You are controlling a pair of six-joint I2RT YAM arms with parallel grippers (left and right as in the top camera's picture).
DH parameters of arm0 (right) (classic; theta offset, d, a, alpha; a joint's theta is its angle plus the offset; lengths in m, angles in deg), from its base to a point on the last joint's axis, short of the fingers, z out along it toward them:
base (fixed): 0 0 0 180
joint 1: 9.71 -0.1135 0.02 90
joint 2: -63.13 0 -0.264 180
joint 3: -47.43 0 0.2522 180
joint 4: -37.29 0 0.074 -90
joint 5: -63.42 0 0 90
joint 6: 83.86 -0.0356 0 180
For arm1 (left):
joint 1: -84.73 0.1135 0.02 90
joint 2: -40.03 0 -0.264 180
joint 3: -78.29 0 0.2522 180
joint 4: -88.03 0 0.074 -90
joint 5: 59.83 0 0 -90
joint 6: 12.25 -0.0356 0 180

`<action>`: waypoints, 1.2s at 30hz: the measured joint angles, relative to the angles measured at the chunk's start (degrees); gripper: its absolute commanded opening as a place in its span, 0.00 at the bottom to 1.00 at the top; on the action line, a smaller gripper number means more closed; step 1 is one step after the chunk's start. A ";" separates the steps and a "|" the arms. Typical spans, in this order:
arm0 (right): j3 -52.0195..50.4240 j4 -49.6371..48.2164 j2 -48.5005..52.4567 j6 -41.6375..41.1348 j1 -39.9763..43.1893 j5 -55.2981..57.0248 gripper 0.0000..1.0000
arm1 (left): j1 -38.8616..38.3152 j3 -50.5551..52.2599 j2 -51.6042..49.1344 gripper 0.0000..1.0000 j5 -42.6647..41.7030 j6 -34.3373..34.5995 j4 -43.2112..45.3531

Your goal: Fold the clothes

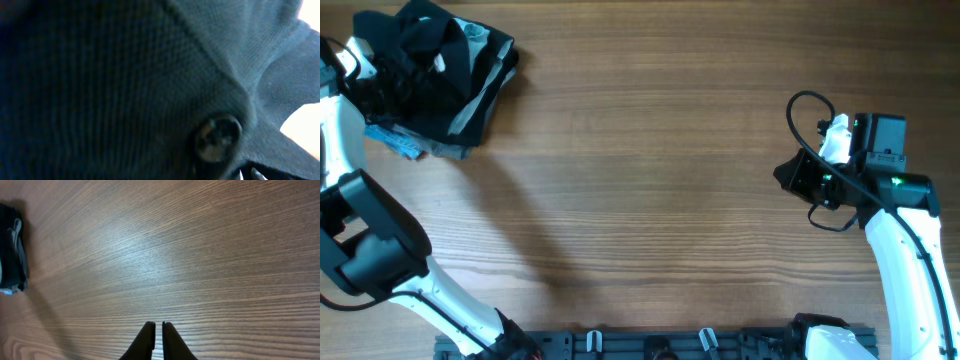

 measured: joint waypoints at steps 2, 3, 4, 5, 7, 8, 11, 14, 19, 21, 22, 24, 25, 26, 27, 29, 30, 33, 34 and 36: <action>0.00 -0.07 -0.02 0.04 0.00 -0.31 0.07 | 0.70 0.00 0.90 1.00 -0.11 -0.15 -1.97; 0.00 -0.26 -0.15 0.07 0.00 -0.48 0.07 | 1.25 0.00 1.73 1.00 -0.09 -0.17 -2.64; 0.00 -0.70 -0.94 0.35 0.00 -0.61 0.07 | 2.14 0.00 3.80 1.00 -0.26 -1.03 -3.78; 0.00 -0.87 -1.97 0.48 0.00 -0.63 0.08 | 2.54 -0.04 5.60 1.00 -0.44 -1.81 -4.46; 0.04 -1.51 -5.49 0.59 0.00 -0.68 0.08 | 2.84 -0.09 11.63 1.00 -0.61 -4.33 -7.41; 0.37 -1.53 -7.54 0.74 0.00 -0.70 0.08 | 2.60 -0.28 14.69 1.00 -0.76 -5.40 -8.37; 2.32 -1.60 -12.72 2.89 0.00 -1.97 0.13 | 0.61 -1.57 25.03 0.95 -1.60 -10.36 -13.94; 4.15 -1.81 -19.02 6.14 0.00 -4.76 0.16 | -6.27 -2.43 34.51 0.93 -2.45 -21.18 -25.46; 4.20 0.24 -25.35 11.13 -0.24 -11.43 0.32 | -17.59 -2.45 40.02 1.00 -0.28 -27.67 -38.36; 4.20 2.49 -27.23 14.03 -1.09 -13.53 0.53 | -21.14 -2.38 43.76 1.00 0.57 -28.70 -42.62; 4.20 3.56 -27.80 15.02 -1.31 -14.16 0.63 | -22.56 -2.38 46.18 1.00 1.57 -29.16 -43.43; 4.20 4.11 -27.98 16.31 -1.36 -14.91 1.00 | -24.20 -2.40 50.69 1.00 3.23 -29.44 -43.71; 4.20 4.09 -27.98 16.79 -1.36 -15.02 1.00 | -24.33 -2.40 52.76 1.00 3.98 -29.59 -43.69; 4.20 4.07 -27.98 16.70 -1.36 -15.21 1.00 | -24.33 -2.40 53.72 1.00 4.39 -29.59 -43.54; 4.20 3.56 -27.98 16.96 -1.36 -15.26 1.00 | -24.33 -2.40 54.73 1.00 4.72 -29.59 -43.32; 4.20 2.23 -27.98 16.74 -1.36 -15.43 1.00 | -24.33 -2.40 56.89 1.00 5.31 -29.77 -43.15; 4.20 1.51 -27.98 15.67 -1.36 -15.45 1.00 | -24.33 -2.40 56.96 1.00 5.46 -29.77 -43.17; 4.20 1.33 -27.98 9.92 -1.36 -15.52 1.00 | -24.33 -2.40 57.11 1.00 5.73 -29.77 -43.12; 4.20 1.31 -27.98 6.80 -1.36 -15.63 1.00 | -24.33 -2.40 57.16 1.00 5.73 -29.77 -43.12; 4.20 1.62 -27.98 1.68 -1.38 -15.65 1.00 | -24.33 -2.40 57.16 1.00 5.75 -29.77 -43.12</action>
